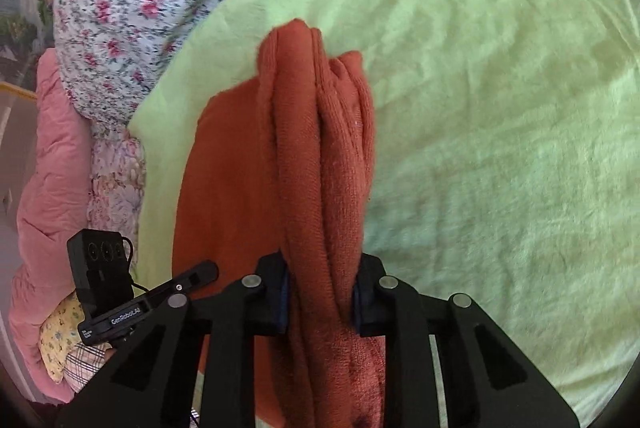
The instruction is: Fold small clothes
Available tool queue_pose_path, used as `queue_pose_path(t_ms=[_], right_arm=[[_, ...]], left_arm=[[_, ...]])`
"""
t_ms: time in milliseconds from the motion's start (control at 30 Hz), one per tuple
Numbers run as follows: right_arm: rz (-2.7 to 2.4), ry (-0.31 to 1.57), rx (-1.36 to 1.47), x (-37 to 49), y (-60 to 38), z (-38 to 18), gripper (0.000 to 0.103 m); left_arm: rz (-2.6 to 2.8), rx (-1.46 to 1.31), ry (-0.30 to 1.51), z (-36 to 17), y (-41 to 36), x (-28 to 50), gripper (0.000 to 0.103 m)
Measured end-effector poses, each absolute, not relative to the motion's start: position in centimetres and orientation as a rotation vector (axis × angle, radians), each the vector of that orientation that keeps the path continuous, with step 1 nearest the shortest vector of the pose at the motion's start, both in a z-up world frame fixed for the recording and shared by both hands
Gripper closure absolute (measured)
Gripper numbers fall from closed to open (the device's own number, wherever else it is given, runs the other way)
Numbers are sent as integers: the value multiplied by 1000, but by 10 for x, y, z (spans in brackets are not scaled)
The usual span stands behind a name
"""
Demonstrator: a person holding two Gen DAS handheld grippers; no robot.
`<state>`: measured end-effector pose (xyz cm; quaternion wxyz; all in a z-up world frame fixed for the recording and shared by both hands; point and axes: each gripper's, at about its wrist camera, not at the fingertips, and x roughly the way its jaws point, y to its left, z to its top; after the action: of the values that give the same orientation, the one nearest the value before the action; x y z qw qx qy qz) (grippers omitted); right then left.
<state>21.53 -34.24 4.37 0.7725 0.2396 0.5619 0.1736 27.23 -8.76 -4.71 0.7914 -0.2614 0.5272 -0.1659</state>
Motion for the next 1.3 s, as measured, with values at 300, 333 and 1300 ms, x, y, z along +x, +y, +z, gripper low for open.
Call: queue_pose_path(t_ms=[300,333,1300], right_arm=[[591,1213,543,202,-268,47,80],[617,1227,543,202,-254,40,80],[562,1114,266,266,-202,59,94]], left_arm=[[-230,-541,1037,-7,-8,193,82],[-205,-548,1043,-11,2,186,82],[52,-590,1017,-56,84,300,91]])
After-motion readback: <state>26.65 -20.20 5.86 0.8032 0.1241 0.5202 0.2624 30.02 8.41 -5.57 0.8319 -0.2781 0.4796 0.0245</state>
